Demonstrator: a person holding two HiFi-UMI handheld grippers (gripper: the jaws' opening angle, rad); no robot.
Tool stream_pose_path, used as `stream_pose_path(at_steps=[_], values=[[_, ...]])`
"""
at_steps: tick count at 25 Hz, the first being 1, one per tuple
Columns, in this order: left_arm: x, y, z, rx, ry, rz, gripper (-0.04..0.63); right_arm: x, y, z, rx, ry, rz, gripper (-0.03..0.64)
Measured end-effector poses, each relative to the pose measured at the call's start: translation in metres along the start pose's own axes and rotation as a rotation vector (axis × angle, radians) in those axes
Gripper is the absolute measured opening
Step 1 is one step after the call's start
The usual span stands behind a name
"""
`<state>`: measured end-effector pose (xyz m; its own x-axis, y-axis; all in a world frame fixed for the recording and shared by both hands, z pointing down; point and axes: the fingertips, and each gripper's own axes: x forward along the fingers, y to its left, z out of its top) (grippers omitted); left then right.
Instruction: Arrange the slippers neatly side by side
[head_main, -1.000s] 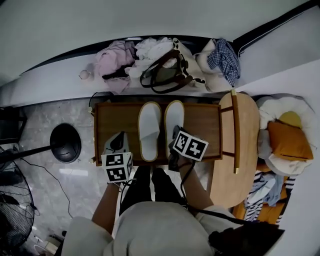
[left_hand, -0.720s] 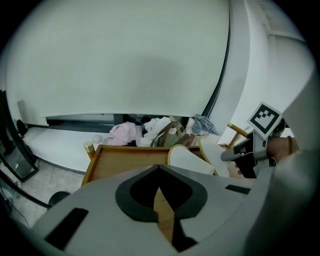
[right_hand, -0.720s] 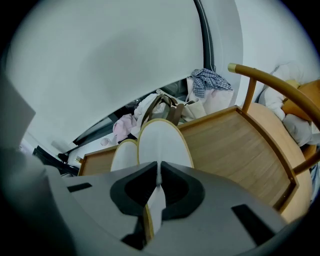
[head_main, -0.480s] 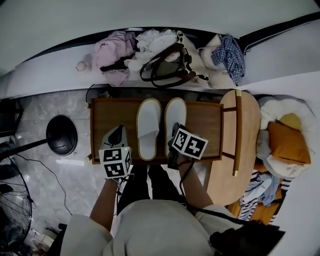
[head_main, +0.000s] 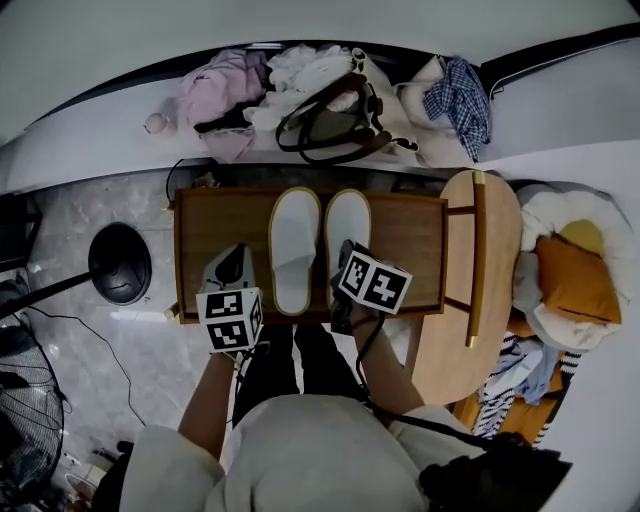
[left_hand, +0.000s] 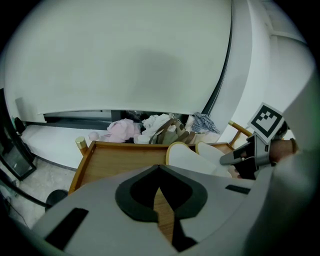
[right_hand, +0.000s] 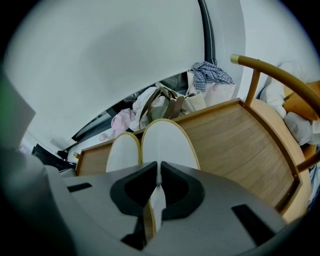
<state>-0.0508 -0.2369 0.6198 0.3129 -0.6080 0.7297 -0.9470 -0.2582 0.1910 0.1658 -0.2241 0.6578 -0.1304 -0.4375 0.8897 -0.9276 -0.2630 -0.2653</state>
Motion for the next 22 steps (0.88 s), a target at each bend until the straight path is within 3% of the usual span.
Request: stream_pose_path(at_steps=[22], values=[[0.001,0.000,-0.013,0.003,0.014,-0.008,0.012,0.006,0.003,-0.007,-0.010,0.003,0.027,0.044]])
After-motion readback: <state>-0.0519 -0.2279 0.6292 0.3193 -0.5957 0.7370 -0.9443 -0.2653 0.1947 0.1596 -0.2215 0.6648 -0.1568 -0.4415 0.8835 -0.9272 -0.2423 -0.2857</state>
